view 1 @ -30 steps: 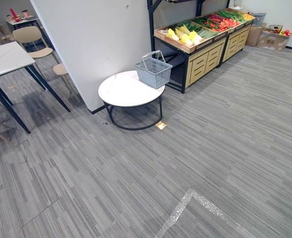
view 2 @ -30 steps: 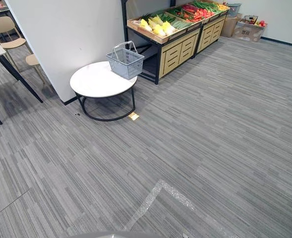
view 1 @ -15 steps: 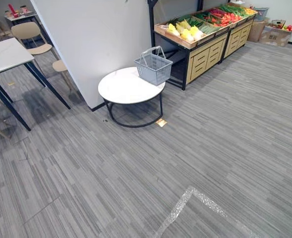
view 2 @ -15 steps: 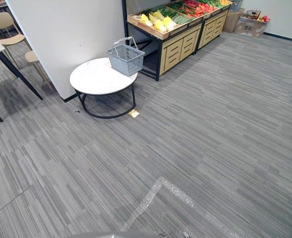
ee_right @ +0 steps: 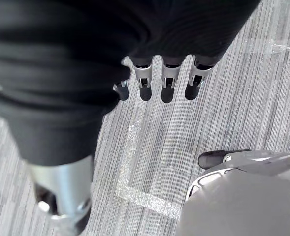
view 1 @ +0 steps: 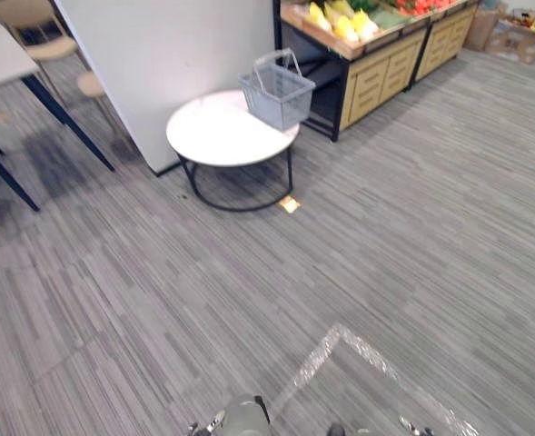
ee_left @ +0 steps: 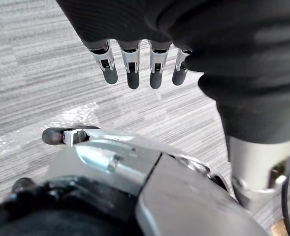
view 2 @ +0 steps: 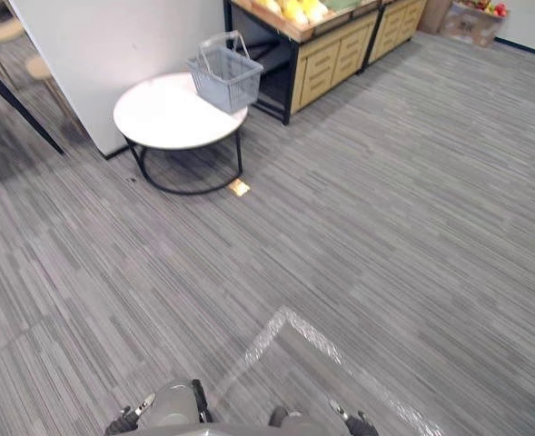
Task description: Pick vegetable in the basket
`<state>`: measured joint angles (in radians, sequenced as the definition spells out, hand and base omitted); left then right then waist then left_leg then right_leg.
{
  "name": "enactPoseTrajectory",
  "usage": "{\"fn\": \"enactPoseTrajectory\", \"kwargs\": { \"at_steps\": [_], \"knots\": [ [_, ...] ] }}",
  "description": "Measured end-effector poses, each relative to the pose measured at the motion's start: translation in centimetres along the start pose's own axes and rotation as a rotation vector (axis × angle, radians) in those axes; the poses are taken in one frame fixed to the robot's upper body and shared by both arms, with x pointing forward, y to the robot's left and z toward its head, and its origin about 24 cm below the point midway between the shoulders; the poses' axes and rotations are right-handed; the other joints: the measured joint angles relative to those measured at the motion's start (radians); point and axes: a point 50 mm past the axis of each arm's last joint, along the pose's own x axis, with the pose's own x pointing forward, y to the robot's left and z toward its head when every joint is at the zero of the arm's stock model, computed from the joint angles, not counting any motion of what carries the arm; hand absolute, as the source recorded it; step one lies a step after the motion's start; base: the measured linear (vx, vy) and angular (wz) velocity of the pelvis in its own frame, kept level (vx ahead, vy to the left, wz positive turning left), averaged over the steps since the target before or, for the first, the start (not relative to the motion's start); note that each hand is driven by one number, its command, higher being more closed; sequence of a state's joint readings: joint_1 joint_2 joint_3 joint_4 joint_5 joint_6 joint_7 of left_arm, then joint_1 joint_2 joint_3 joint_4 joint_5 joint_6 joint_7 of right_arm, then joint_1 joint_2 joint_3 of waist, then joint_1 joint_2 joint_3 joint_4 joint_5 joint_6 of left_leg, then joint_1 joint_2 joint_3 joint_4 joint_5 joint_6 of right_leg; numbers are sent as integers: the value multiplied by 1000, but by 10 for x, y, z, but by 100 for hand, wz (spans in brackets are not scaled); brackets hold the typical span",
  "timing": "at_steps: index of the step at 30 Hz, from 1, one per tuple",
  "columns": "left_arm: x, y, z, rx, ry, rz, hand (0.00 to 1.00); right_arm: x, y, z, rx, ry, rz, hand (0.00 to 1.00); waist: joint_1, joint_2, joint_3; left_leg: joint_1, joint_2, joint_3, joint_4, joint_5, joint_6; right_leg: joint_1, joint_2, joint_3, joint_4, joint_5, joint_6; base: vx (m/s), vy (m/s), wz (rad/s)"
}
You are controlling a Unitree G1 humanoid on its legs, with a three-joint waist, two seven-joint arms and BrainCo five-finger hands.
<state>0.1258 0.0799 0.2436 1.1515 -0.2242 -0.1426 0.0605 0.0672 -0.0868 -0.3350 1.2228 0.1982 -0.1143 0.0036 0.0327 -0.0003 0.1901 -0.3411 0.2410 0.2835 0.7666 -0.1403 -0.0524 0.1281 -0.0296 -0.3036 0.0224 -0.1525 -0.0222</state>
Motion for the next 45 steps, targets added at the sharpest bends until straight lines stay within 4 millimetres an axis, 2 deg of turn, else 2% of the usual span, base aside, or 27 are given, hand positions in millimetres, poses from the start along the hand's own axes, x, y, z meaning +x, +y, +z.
{"fn": "enactPoseTrajectory", "kwargs": {
  "at_steps": [2,3,5,7,8,9,12,14,16,17,18,19,20,21,22,25,27,29,31,32,34,35,36,38,40,41,45],
  "knots": [
    [-1,-3,-3,-6,7,-9,0,2,3,8,-5,-18,9,0,9,2,0,-28,-55,10,-206,9,-3,-2,-25,18,-20,-4,7,255,113,-21],
    [-2,-3,-6,-14,15,-10,0,3,6,14,-16,-32,19,0,15,7,-1,-29,-82,14,-383,63,-6,1,-36,32,-25,-14,24,325,157,-34],
    [-4,-6,-14,-25,35,-13,0,3,5,18,-39,-53,23,0,29,32,-6,-23,-90,23,-658,172,-20,36,-32,45,-43,-40,64,367,168,-32],
    [-6,-3,-18,-42,44,-2,0,3,7,19,-48,-62,34,0,43,39,-7,-26,-80,34,-727,189,-15,73,-33,69,-39,-68,101,495,236,-39],
    [-7,0,-21,-55,53,7,0,3,9,18,-47,-59,38,0,57,29,-12,-25,-81,26,-705,272,17,105,-53,86,-35,-96,125,650,302,-52],
    [-7,10,-22,-55,53,23,0,2,19,12,-25,-39,58,0,63,-15,-40,-28,-119,41,-651,287,71,115,-107,98,-28,-111,146,567,243,-39],
    [-4,17,-14,-48,36,34,0,1,41,11,-1,-43,128,0,53,-61,-76,-44,-151,71,-551,195,116,35,-173,178,120,-45,144,603,241,-18],
    [-3,17,-10,-36,26,31,0,1,42,10,2,-37,133,0,56,-67,-80,-3,-145,94,-505,159,153,5,-181,226,240,70,128,475,185,-35],
    [-5,20,-15,-5,41,29,0,0,34,5,-7,-27,116,0,46,-53,-89,157,-148,91,-541,61,128,-99,-214,225,572,310,179,584,247,-46],
    [-5,19,-15,9,43,22,0,0,31,3,-8,-26,109,0,45,-49,-91,198,-151,88,-565,4,105,-140,-227,217,683,319,189,474,193,-27],
    [-3,24,-7,26,30,30,0,0,35,2,-10,-26,120,0,35,-81,-82,241,-180,88,-571,-16,118,-202,-269,212,843,292,159,454,131,-10],
    [-1,22,-2,44,19,25,0,0,34,4,-13,-33,120,0,20,-88,-77,305,-197,86,-588,-53,118,-278,-286,177,987,210,107,320,66,-3],
    [0,19,-1,49,17,18,0,0,32,7,-14,-44,117,0,12,-80,-74,338,-199,87,-598,-64,117,-309,-284,151,1027,169,86,406,79,-1],
    [0,16,2,68,9,10,0,1,31,13,-25,-73,115,0,-5,-64,-69,408,-198,87,-628,-78,113,-361,-283,72,1050,66,66,469,89,12],
    [2,12,7,67,-6,1,0,1,32,19,-31,-101,118,0,-21,-53,-69,457,-197,84,-646,-89,110,-402,-283,-13,1001,7,53,467,76,24],
    [5,-4,21,44,-48,-23,0,2,32,26,-9,-125,118,0,-34,-35,-63,516,-188,56,-670,-100,96,-458,-264,-124,721,-8,54,401,-28,50],
    [7,-23,33,22,-88,-62,0,3,33,36,6,-159,119,0,-36,-4,-45,550,-153,12,-693,-112,73,-475,-212,-121,363,56,86,511,-138,69],
    [6,-32,38,9,-113,-83,0,3,33,41,16,-175,118,0,-34,3,-34,579,-123,-15,-703,-127,36,-488,-200,-59,68,180,123,608,-241,70],
    [5,-28,29,-7,-92,-70,0,3,34,42,23,-176,118,0,-35,-9,-26,631,-107,-38,-716,-151,-3,-495,-222,-13,48,185,127,667,-362,56],
    [3,-20,18,-36,-59,-38,0,3,33,39,12,-167,118,0,-31,-25,-33,677,-86,-63,-703,-158,-15,-505,-223,-10,136,265,112,648,-419,31],
    [2,-22,10,-79,-29,-30,0,3,32,45,-22,-185,119,0,-24,14,-44,641,-13,-82,-599,-134,-40,-530,-179,-6,237,273,84,583,-422,2],
    [0,-28,3,-97,-9,-40,0,4,31,51,-55,-195,120,0,-14,56,-54,583,46,-107,-466,-81,-40,-520,-129,-21,249,225,52,830,-575,-31],
    [0,-29,3,-120,-7,-45,0,5,27,53,-96,-194,117,0,-5,76,-58,495,87,-141,-295,36,-20,-491,-93,-37,243,195,37,867,-551,-33],
    [0,-27,3,-136,-6,-41,0,5,25,49,-118,-175,117,0,-5,77,-48,390,137,-175,-76,252,-2,-412,-60,-53,212,160,24,673,-317,-7],
    [2,-21,9,-141,-28,-37,0,6,22,41,-145,-130,98,0,2,67,-23,261,197,-116,261,136,-3,-221,-18,-57,127,135,4,658,-292,1],
    [2,-18,10,-139,-33,-30,0,6,23,39,-151,-122,103,0,4,57,-19,234,189,-91,295,100,-3,-178,-19,-56,102,123,6,563,-261,5],
    [3,-13,13,-113,-40,-21,0,6,32,45,-141,-135,121,0,43,39,-17,25,129,94,123,-14,-11,-35,-23,-52,-22,91,38,470,-117,-19]
  ]
}}
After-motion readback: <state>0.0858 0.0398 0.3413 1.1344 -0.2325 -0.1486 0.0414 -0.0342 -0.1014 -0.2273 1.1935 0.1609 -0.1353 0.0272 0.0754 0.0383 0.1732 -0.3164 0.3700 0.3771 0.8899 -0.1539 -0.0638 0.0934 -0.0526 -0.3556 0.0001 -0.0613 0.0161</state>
